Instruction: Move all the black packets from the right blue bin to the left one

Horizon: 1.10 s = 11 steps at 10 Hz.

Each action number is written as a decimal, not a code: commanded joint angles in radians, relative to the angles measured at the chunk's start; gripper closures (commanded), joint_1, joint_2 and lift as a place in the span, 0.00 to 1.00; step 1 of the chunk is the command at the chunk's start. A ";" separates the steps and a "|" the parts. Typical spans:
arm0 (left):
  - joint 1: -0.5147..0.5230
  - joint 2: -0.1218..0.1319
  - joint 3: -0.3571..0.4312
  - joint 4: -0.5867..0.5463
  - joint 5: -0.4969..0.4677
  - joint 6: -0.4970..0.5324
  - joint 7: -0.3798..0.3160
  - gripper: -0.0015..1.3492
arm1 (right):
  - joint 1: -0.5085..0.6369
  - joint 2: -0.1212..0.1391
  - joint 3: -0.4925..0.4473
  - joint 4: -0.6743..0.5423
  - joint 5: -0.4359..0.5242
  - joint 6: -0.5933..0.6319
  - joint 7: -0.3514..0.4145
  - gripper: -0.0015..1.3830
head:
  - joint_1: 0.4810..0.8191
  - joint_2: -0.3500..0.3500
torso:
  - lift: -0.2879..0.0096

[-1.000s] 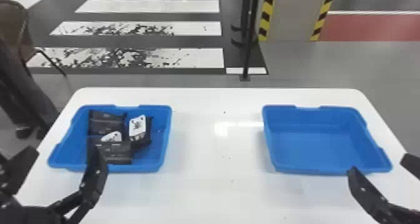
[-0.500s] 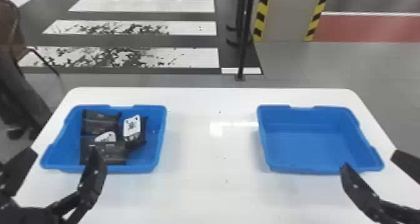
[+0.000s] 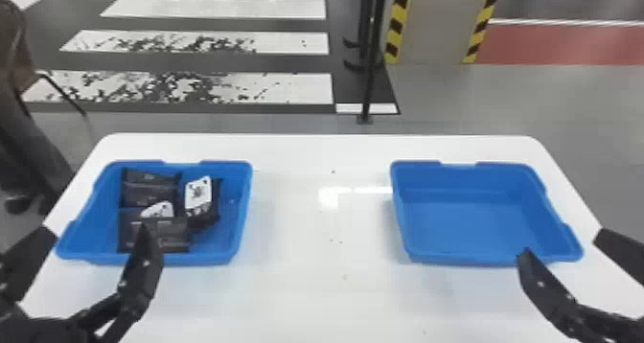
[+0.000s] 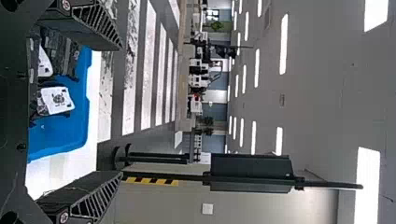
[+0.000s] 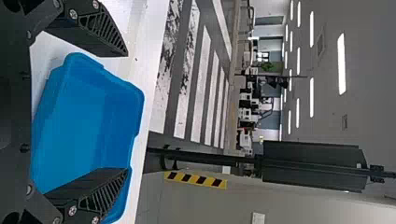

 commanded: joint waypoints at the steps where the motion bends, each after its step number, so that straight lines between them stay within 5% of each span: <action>1: 0.000 -0.003 -0.002 0.000 -0.001 -0.009 0.000 0.06 | 0.002 0.000 -0.001 -0.005 0.000 -0.001 0.000 0.11 | 0.63 0.47 | 0.50; 11: -0.005 -0.002 -0.020 0.000 0.005 -0.023 -0.002 0.06 | 0.002 0.000 -0.001 -0.017 -0.002 -0.001 0.000 0.11 | 0.63 0.47 | 0.50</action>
